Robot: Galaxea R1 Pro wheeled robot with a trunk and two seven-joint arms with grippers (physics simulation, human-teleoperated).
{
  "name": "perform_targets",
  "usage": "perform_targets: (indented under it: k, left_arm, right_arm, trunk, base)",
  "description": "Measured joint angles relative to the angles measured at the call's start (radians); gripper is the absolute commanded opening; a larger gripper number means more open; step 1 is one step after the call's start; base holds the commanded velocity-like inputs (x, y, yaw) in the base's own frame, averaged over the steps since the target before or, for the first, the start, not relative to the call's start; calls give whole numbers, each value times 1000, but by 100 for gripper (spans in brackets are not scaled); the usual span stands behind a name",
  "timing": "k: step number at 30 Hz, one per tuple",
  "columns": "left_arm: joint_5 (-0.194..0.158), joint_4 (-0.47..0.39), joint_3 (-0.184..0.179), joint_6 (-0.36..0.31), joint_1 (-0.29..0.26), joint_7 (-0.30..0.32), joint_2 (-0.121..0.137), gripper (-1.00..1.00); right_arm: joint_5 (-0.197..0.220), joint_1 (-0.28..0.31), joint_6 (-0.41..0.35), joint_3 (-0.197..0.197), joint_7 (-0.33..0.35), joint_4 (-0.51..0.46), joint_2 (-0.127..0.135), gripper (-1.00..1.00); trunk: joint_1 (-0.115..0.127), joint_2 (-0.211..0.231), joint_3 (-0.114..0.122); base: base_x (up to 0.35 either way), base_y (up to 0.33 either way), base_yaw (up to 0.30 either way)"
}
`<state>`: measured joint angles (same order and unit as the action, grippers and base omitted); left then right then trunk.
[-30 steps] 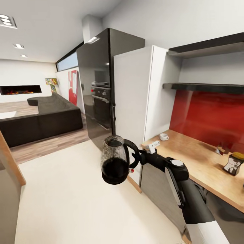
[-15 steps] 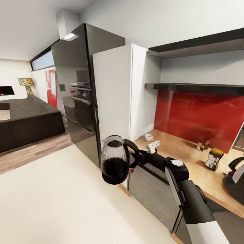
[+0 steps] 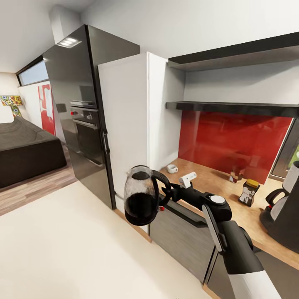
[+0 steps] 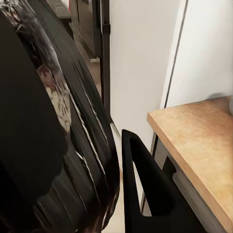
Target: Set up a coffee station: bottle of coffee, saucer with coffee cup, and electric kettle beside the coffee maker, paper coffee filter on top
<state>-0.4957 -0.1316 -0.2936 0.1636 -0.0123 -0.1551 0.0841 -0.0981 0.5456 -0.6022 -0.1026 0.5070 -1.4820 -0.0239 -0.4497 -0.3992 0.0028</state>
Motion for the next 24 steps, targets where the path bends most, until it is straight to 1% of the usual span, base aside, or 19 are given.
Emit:
perform_targets:
  k: [17,19,24]
  left_arm:
    - [0,0,2,0,0,0,1,100]
    - [0,0,1,0,0,0,1,100]
    - [0,0,1,0,0,0,1,100]
  right_arm:
    - [1,0,-1,0,0,-1,0,-100]
    - [1,0,-1,1,-1,-1,0,-100]
    - [0,0,-1,2,-1,-1,0,-100]
  trunk:
    - [0,0,0]
    - [0,0,0]
    - [0,0,0]
  base:
    - [0,0,-2]
    - [0,0,-123]
    - [0,0,-251]
